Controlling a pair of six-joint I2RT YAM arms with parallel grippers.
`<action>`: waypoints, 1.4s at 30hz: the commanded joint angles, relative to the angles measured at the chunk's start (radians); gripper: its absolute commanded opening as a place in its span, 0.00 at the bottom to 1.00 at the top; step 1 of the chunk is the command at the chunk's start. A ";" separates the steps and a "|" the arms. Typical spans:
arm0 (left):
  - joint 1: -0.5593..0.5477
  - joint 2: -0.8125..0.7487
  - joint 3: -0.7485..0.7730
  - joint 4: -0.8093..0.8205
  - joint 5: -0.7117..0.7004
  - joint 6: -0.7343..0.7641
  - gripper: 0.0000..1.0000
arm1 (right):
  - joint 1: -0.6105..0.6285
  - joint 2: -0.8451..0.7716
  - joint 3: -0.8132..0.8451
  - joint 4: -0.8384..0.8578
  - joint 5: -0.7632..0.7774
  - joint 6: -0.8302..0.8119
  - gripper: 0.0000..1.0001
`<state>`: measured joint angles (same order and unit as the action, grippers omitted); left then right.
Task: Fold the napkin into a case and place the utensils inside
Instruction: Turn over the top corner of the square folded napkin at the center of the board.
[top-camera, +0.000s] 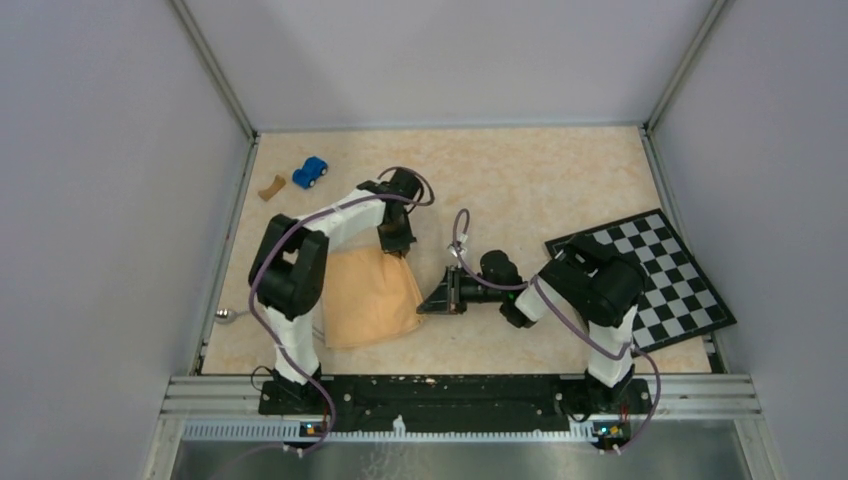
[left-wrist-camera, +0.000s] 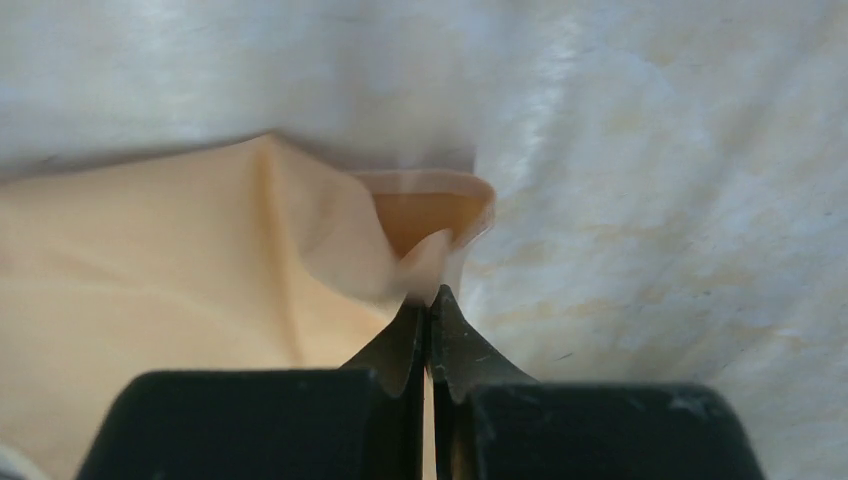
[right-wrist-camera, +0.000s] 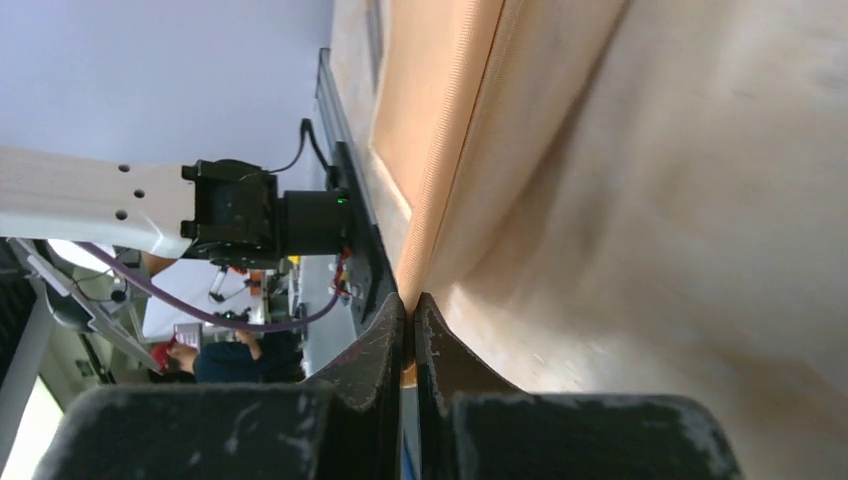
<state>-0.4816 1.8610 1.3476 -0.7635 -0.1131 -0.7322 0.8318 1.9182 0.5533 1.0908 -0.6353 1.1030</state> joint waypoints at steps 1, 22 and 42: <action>-0.026 0.083 0.163 0.242 -0.090 0.048 0.00 | -0.048 -0.102 -0.070 -0.119 -0.223 -0.133 0.00; -0.116 0.251 0.379 0.495 0.348 0.155 0.69 | -0.468 -0.551 -0.030 -1.185 0.036 -0.733 0.37; -0.011 -0.512 -0.346 0.473 0.411 0.232 0.78 | -0.205 -0.517 0.084 -1.410 0.517 -0.684 0.26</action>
<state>-0.5026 1.4162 1.0557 -0.2962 0.2989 -0.5064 0.6331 1.3861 0.6258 -0.2611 -0.2287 0.4065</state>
